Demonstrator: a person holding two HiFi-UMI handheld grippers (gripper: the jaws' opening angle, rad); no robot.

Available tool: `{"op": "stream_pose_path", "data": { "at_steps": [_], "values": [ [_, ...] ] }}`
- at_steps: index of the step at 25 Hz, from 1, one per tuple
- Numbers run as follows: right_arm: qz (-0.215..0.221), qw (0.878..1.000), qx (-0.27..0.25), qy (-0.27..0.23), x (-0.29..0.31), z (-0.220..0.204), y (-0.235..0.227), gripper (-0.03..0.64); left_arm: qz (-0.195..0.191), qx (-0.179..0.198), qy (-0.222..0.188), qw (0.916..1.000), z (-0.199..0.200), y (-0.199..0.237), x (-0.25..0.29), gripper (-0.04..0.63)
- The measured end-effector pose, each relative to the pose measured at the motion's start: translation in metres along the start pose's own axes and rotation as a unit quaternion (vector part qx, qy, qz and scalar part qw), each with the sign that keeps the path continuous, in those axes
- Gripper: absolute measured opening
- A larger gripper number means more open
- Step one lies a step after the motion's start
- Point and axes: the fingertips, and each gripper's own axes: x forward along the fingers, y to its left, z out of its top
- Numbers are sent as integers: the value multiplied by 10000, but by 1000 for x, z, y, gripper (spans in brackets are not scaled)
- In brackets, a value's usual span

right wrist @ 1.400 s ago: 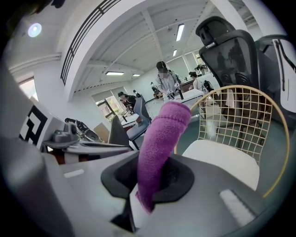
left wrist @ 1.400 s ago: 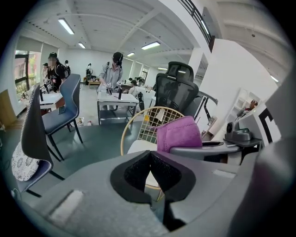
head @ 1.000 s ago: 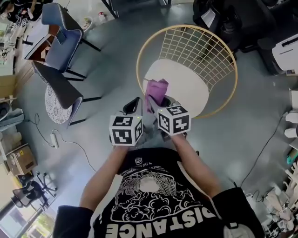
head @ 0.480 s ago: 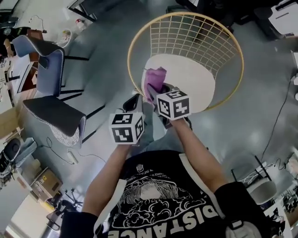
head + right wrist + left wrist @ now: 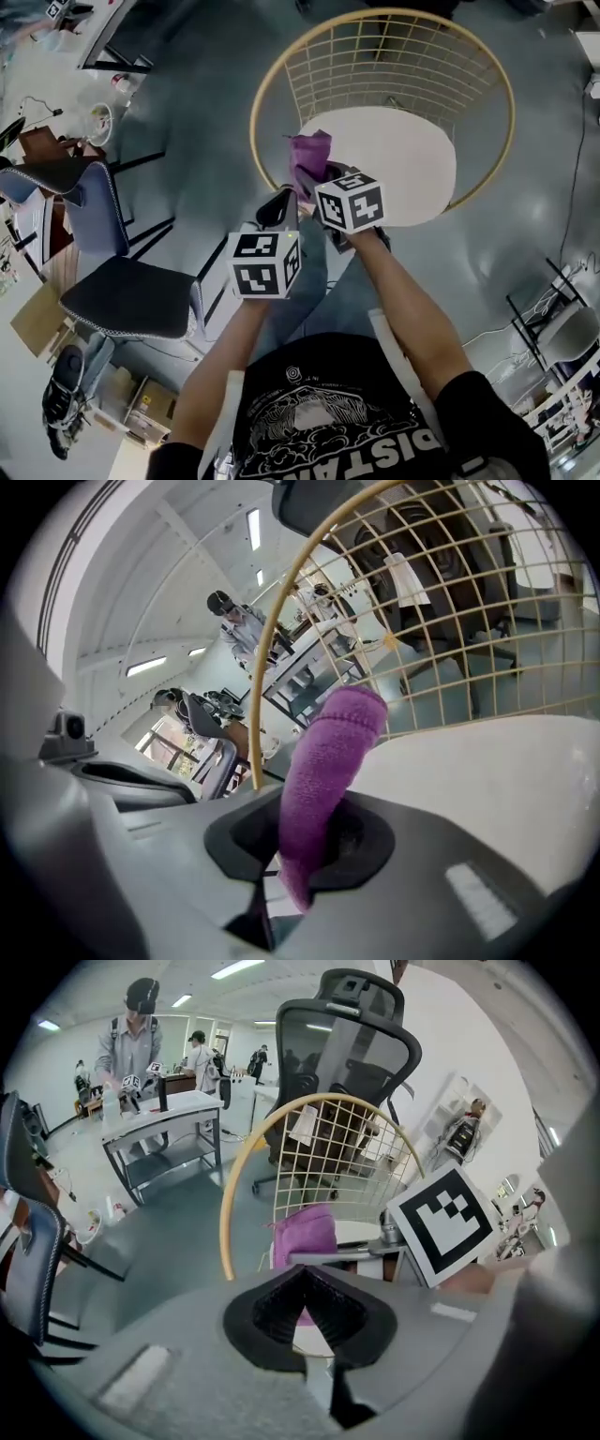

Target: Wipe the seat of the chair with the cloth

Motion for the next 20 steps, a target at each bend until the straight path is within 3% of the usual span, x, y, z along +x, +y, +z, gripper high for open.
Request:
{"op": "stream_pose_path", "data": {
  "at_steps": [9,20],
  "values": [
    [-174,9991,368,-88,43,2,-36,61,-156,305,222,9992,7,17,27,-3],
    [-433,9895,1140,-774,25,26,-95,61,-131,362,322,9987,-1,1,46,-3]
  ]
}}
